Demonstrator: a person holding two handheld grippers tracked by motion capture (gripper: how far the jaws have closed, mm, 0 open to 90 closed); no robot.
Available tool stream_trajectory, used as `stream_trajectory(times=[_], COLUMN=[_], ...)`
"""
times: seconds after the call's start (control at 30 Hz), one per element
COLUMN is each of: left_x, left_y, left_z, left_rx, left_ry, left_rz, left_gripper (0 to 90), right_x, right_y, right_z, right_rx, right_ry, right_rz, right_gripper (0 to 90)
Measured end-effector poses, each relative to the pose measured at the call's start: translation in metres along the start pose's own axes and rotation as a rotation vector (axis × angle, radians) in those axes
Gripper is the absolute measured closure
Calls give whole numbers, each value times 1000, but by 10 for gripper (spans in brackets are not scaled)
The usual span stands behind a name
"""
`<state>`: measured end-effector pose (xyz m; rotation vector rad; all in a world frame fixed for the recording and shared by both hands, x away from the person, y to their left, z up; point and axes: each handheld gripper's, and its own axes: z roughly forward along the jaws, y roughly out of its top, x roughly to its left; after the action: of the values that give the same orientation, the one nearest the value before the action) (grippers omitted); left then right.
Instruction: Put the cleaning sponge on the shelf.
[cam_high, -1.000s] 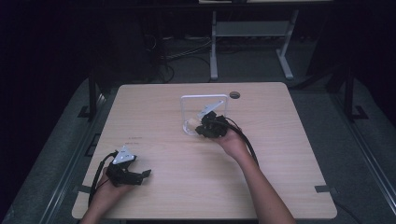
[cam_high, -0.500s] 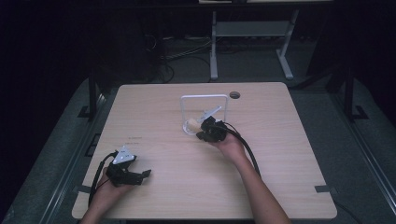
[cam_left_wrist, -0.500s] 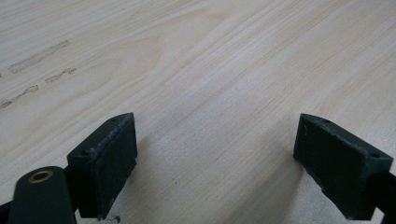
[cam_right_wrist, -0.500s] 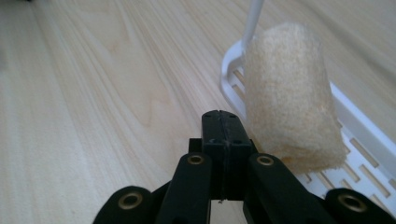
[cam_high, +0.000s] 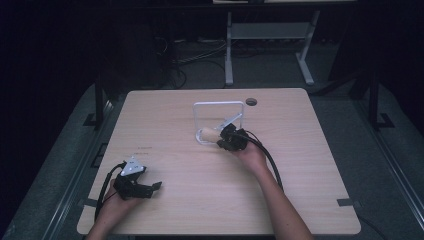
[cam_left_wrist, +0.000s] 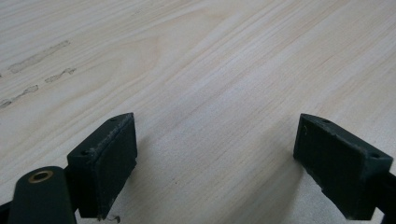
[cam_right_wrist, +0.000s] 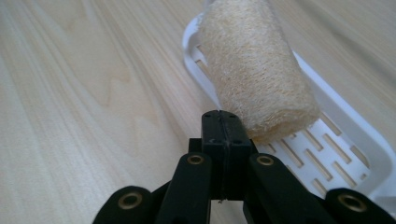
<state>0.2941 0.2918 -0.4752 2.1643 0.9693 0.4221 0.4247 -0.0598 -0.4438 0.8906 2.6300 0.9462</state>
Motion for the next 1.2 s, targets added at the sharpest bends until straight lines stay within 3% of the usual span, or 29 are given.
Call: stream_trajectory(times=[0.57, 1.2], left_x=[0, 0], left_y=[0, 0], left_z=[0, 0], left_rx=[3, 0], left_ry=[-1, 0], left_rz=[0, 0], left_gripper=[130, 130], right_x=[-20, -15], right_y=[-6, -16], right_z=[-3, -28], right_rx=[-24, -69], right_ry=[-91, -63], right_rz=[46, 48], right_gripper=[897, 858])
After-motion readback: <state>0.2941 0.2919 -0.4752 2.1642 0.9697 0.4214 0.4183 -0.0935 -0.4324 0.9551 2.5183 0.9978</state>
